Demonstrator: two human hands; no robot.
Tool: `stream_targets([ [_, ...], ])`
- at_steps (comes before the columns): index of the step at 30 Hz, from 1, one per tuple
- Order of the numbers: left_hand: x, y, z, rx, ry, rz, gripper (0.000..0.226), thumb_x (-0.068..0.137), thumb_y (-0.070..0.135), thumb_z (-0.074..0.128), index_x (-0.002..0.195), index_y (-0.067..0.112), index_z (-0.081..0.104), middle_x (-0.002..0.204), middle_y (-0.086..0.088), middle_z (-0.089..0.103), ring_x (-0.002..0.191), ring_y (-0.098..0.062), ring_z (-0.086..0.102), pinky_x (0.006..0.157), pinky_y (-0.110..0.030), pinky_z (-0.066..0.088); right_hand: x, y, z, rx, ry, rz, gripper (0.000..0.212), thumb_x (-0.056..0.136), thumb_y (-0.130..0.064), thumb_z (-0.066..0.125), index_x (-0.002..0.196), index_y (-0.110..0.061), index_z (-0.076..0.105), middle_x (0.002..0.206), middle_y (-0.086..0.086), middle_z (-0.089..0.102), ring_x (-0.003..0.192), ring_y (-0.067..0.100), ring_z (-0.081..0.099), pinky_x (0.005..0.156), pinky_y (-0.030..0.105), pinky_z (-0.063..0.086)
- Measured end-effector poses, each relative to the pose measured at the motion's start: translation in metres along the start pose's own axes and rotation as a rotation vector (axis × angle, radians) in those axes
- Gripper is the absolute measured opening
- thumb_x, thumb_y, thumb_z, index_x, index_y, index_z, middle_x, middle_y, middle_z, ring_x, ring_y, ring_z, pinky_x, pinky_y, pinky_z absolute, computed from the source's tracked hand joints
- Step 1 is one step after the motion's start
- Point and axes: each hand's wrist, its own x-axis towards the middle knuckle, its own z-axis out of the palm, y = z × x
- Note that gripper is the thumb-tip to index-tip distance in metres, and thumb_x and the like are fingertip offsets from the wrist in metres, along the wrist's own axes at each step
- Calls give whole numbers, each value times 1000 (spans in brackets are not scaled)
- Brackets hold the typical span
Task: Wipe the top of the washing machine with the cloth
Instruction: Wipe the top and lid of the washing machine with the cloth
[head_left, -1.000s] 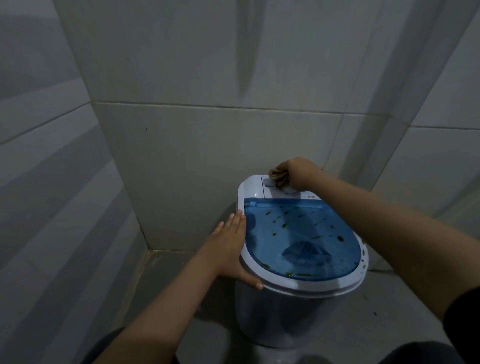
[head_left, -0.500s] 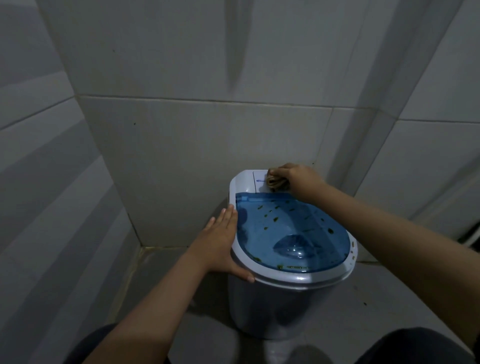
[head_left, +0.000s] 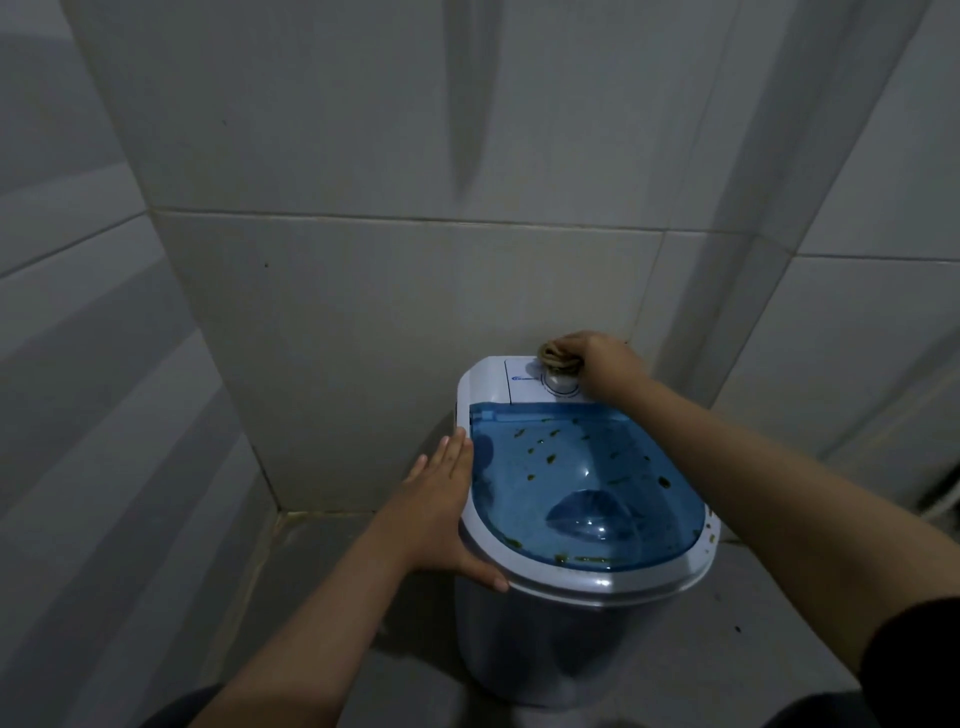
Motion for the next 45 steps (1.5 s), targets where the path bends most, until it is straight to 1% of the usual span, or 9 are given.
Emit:
stream_targets([
  [7,0,-1,1,-22,0,0,149,49,75,71,146,14,-24,153,0,-30,143,-17,-24,118,-39,-10,-11,21,6,-164,42,-37,41,83,-1,53,123,-8,54,115,19,59,96,40,60,73,42,50],
  [15,-3,6,5,-5,-7,11,151,45,79,66,146,13,-24,154,-2,-30,143,-18,-24,116,-37,-12,-46,28,-6,-285,-48,3,42,82,0,53,124,-8,52,113,23,61,94,39,60,75,45,54],
  [20,-1,1,-1,14,-16,-17,152,44,80,66,146,12,-23,155,-3,-28,144,-18,-23,117,-38,-11,-64,24,-9,-189,-121,-133,50,73,8,54,119,-11,60,115,19,64,101,37,60,83,47,52],
  [24,-3,4,-3,1,-26,-15,149,49,76,70,146,12,-24,155,-3,-28,143,-19,-23,117,-39,-10,-53,27,-42,-142,-274,-76,50,69,9,54,115,-11,64,114,17,68,105,34,61,89,45,52],
  [29,-2,1,-2,8,-17,-10,150,48,78,68,145,12,-25,155,-4,-29,143,-19,-24,114,-35,-14,-29,31,-46,-49,-9,0,55,71,9,54,119,-15,62,118,17,66,106,35,60,88,44,52],
  [32,-1,-1,0,4,-18,-5,150,47,79,67,145,12,-26,154,-3,-30,143,-19,-25,114,-35,-14,-24,30,-22,-77,-81,-101,48,78,-11,67,124,-23,58,130,12,60,114,33,57,93,42,50],
  [35,1,-1,0,-2,-17,-5,151,46,79,67,145,13,-26,153,-2,-31,143,-18,-25,115,-36,-13,-22,42,-9,-80,-100,-112,54,78,-27,72,129,-30,53,142,9,50,124,31,52,99,42,48],
  [40,1,-1,0,-5,-9,3,150,47,77,69,143,14,-27,148,1,-34,142,-17,-26,113,-34,-15,-22,63,-15,-52,-86,-26,55,76,-11,72,128,-19,56,141,13,50,126,31,51,102,35,42],
  [45,-1,0,-1,20,-37,-2,150,48,78,66,143,11,-28,151,-3,-35,142,-19,-27,115,-36,-13,-42,65,-4,64,97,98,55,73,4,61,123,-18,60,129,12,63,115,32,60,98,39,50],
])
